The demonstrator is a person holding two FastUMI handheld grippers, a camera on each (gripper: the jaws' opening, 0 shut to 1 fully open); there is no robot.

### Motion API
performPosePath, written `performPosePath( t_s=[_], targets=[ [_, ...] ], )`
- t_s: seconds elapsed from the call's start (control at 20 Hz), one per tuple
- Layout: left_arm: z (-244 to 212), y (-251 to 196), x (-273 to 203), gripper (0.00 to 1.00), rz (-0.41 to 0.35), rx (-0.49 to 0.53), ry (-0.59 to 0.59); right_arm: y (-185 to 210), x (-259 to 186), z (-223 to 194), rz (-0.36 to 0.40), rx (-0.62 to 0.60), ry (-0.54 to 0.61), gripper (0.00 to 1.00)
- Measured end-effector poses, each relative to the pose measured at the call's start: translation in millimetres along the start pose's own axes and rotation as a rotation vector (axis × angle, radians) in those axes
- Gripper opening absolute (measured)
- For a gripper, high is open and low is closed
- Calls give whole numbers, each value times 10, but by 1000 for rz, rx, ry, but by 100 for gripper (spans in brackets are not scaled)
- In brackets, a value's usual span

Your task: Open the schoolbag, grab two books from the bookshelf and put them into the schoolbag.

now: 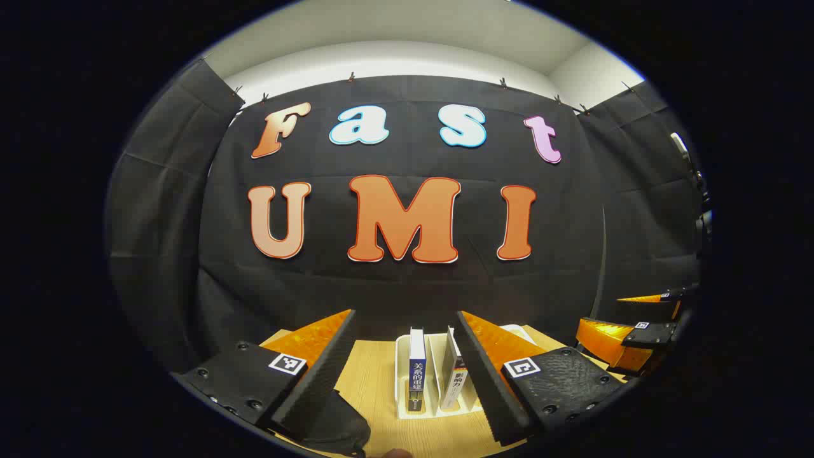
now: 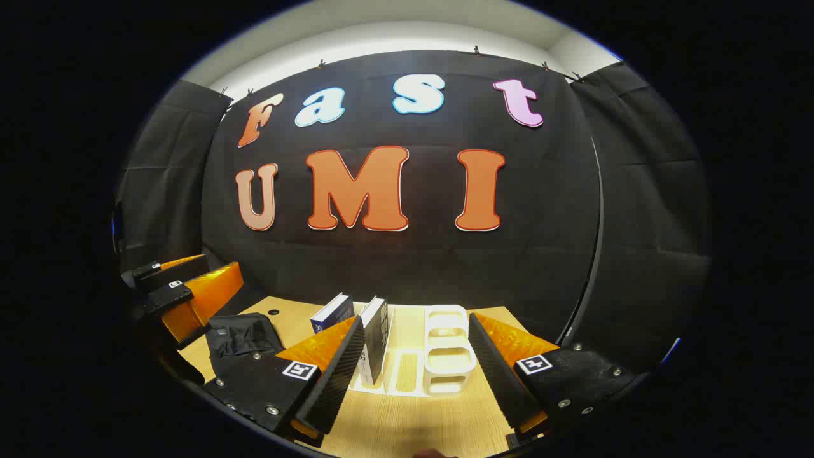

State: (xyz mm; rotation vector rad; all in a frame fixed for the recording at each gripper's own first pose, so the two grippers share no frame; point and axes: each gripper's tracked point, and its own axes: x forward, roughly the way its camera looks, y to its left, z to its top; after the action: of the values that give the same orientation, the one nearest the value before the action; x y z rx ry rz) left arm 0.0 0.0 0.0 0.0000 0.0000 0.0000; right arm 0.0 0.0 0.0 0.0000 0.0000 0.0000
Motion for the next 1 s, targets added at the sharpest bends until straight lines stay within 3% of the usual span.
performPosePath(
  t_s=[0.5,1.0],
  targets=[
    [39,39,-16,97,5,-29,-24,102,69,35,17,-8,-6,98],
    [-55,4,35,97,5,33,-29,64,135,-25,8,-13,5,98]
  ],
)
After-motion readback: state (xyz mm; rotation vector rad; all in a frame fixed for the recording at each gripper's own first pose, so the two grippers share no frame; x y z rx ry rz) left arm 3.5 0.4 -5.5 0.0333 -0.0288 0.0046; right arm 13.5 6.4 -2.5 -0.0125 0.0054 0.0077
